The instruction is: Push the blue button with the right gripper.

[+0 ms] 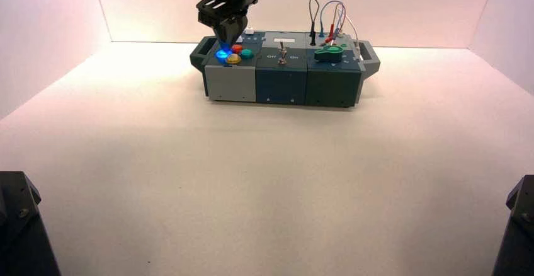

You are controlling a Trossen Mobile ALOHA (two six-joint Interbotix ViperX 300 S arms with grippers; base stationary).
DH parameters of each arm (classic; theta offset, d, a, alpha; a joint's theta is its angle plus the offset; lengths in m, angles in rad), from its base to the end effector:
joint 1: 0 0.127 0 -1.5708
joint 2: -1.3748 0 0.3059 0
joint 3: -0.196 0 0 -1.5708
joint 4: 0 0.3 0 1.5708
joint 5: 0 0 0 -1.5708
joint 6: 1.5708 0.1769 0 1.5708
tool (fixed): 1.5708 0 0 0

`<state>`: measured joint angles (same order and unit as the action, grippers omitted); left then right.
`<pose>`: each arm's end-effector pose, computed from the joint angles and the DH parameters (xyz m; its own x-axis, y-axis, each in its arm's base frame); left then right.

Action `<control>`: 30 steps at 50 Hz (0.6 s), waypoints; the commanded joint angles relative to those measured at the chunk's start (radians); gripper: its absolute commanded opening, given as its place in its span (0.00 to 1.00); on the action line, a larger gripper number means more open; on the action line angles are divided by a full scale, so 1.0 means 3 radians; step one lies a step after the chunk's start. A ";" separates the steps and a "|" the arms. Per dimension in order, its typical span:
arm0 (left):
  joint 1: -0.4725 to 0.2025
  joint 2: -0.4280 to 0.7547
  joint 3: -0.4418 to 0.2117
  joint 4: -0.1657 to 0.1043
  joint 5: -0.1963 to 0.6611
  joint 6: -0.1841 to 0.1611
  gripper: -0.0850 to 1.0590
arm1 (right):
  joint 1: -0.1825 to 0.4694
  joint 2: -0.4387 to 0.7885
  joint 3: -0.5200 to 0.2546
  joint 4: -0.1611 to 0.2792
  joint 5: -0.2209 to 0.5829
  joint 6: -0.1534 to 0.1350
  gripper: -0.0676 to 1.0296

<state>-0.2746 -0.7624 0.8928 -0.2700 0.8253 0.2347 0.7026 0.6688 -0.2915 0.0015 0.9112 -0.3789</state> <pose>0.2178 -0.0974 0.2063 0.5056 -0.3461 -0.7903 0.4152 0.9006 -0.1287 0.4280 0.3627 0.0450 0.2118 0.1809 -0.9604 -0.8713 0.4801 -0.1017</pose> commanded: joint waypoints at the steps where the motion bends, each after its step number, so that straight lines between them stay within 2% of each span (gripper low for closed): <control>1: 0.0015 -0.0005 -0.0046 0.0000 -0.0026 0.0000 0.05 | 0.0020 -0.0097 0.0010 0.0000 -0.0015 0.0000 0.04; 20: 0.0010 0.0010 -0.0020 0.0005 -0.0128 0.0000 0.05 | 0.0020 -0.0297 -0.0015 0.0020 -0.0031 0.0051 0.04; 26: 0.0010 0.0010 -0.0031 0.0005 -0.0128 0.0000 0.05 | 0.0010 -0.0430 0.0015 0.0020 0.0051 0.0077 0.04; 30: 0.0010 0.0010 -0.0031 0.0010 -0.0148 0.0005 0.05 | 0.0015 -0.0511 0.0036 0.0020 0.0153 0.0159 0.04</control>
<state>-0.2746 -0.7593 0.9035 -0.2700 0.7931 0.2347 0.7026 0.6044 -0.2715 0.0046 0.9373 -0.3482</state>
